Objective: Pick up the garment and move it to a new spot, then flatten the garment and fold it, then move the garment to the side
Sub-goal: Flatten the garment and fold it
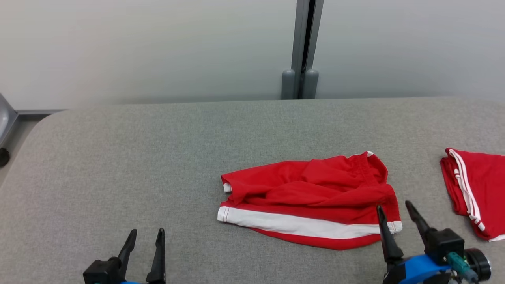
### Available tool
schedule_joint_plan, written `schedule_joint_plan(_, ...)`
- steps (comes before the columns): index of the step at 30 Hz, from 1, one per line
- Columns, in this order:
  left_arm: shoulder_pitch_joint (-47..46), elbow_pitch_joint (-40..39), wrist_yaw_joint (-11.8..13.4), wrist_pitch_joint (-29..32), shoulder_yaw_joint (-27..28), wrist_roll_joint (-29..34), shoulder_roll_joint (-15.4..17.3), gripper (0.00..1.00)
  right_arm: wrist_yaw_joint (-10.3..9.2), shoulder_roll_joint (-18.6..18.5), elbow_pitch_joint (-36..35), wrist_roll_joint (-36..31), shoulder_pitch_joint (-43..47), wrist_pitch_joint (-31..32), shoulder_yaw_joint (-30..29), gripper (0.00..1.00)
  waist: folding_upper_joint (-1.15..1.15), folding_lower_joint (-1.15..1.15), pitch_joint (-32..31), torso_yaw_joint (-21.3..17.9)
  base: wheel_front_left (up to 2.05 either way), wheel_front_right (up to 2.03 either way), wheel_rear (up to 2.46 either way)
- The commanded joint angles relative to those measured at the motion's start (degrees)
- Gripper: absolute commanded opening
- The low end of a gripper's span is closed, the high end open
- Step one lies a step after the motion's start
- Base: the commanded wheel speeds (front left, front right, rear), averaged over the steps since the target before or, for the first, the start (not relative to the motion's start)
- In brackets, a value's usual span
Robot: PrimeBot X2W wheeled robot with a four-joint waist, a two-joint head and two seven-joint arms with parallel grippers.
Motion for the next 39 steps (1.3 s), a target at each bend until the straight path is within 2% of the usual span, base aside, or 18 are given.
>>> schedule_joint_plan(1,1.1,-0.4,0.1,0.0,0.7,1.7,-0.4,1.0,-0.02,-0.2,0.0,0.7,1.7,-0.2,0.6,1.0,0.0,0.0,-1.0,-0.5,0.0,0.0,0.0)
schedule_joint_plan(11,4.4,-0.4,0.1,0.0,2.5,5.8,-2.6,1.0,-0.01,-0.2,1.9,4.0,6.5,-0.2,0.6,1.0,0.0,0.0,-3.3,-0.1,0.0,0.0,0.0)
schedule_joint_plan(18,3.4,-0.6,0.1,0.0,0.4,4.1,-3.0,1.0,-0.01,-0.2,2.1,4.3,4.5,-0.2,1.8,1.0,0.0,0.0,-2.2,-1.0,0.0,0.0,0.0)
schedule_joint_plan(23,-0.6,0.1,0.1,0.0,-5.9,-0.6,-0.5,1.0,-0.01,-0.2,1.0,3.9,3.4,-0.2,2.4,1.0,0.0,0.0,0.7,-3.0,0.0,0.0,0.0)
schedule_joint_plan(30,-7.1,0.9,0.1,0.0,-11.4,-7.4,3.4,1.0,-0.01,-0.2,-1.2,3.5,2.0,-0.2,2.8,1.0,0.0,0.0,6.8,-7.2,0.0,0.0,0.0)
schedule_joint_plan(39,-8.9,1.1,0.1,0.0,-16.9,-14.7,7.4,1.0,-0.01,-0.2,-2.8,4.0,1.9,-0.2,2.5,1.0,0.0,0.0,9.3,-10.1,0.0,0.0,0.0)
